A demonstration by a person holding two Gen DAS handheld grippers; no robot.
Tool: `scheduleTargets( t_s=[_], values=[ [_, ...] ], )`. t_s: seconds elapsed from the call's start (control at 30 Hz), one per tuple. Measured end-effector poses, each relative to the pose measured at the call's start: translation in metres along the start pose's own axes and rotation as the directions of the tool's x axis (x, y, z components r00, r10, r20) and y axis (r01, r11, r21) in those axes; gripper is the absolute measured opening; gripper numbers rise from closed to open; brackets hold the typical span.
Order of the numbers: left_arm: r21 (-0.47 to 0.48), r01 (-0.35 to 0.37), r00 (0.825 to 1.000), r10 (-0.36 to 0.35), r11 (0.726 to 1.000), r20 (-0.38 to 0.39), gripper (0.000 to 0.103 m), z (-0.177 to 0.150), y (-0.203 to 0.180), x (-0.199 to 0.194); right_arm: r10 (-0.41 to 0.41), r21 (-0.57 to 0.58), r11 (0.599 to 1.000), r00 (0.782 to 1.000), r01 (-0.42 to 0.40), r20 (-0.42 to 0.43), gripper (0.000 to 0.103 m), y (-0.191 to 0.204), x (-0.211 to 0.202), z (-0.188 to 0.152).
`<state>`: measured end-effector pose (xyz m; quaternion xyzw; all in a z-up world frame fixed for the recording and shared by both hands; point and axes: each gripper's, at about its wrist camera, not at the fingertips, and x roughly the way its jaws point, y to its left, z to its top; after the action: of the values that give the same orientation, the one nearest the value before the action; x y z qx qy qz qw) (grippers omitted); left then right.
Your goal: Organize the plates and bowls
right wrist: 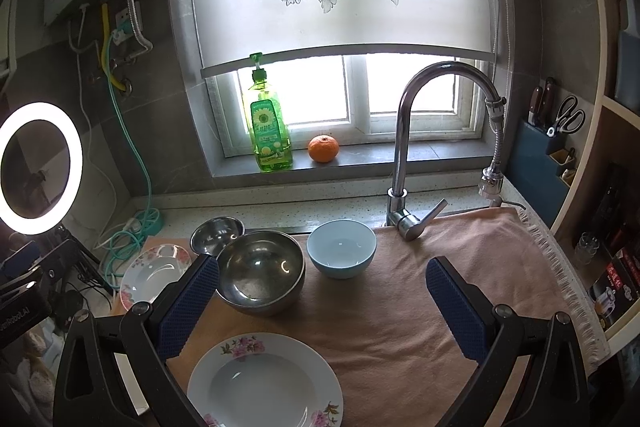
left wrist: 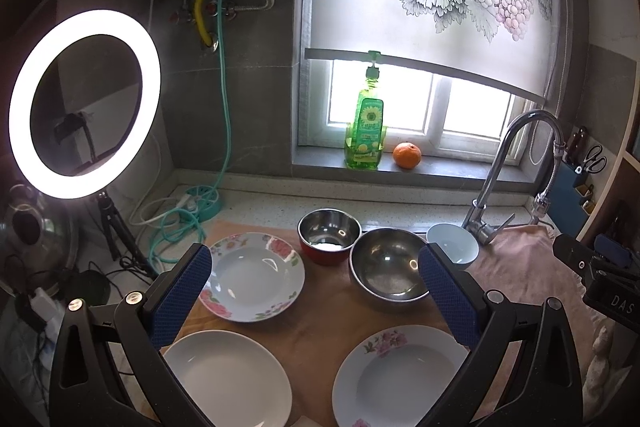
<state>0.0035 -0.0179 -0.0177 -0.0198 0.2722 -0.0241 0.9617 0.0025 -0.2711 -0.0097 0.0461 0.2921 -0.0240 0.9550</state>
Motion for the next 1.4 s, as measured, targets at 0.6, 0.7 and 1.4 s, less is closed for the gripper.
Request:
scheduleTargets(
  t_s=[0.6, 0.7, 1.4],
  values=[
    [-0.009, 0.011, 1.0, -0.011, 1.0, -0.004, 0.102, 0.0009, 0.0003, 0.0002, -0.005, -0.003, 1.0, 1.0, 0.005, 0.004, 0.102, 0.0012, -0.0027, -0.0002],
    [-0.013, 0.012, 1.0, -0.013, 1.0, -0.007, 0.102, 0.0013, 0.0011, 0.0012, -0.003, -0.004, 1.0, 1.0, 0.003, 0.002, 0.102, 0.0014, -0.0026, -0.0001],
    [-0.017, 0.023, 1.0, -0.024, 1.0, -0.015, 0.102, 0.0001, -0.001, 0.006, -0.009, 0.003, 1.0, 1.0, 0.009, -0.013, 0.102, 0.0018, 0.0042, -0.0009]
  ],
)
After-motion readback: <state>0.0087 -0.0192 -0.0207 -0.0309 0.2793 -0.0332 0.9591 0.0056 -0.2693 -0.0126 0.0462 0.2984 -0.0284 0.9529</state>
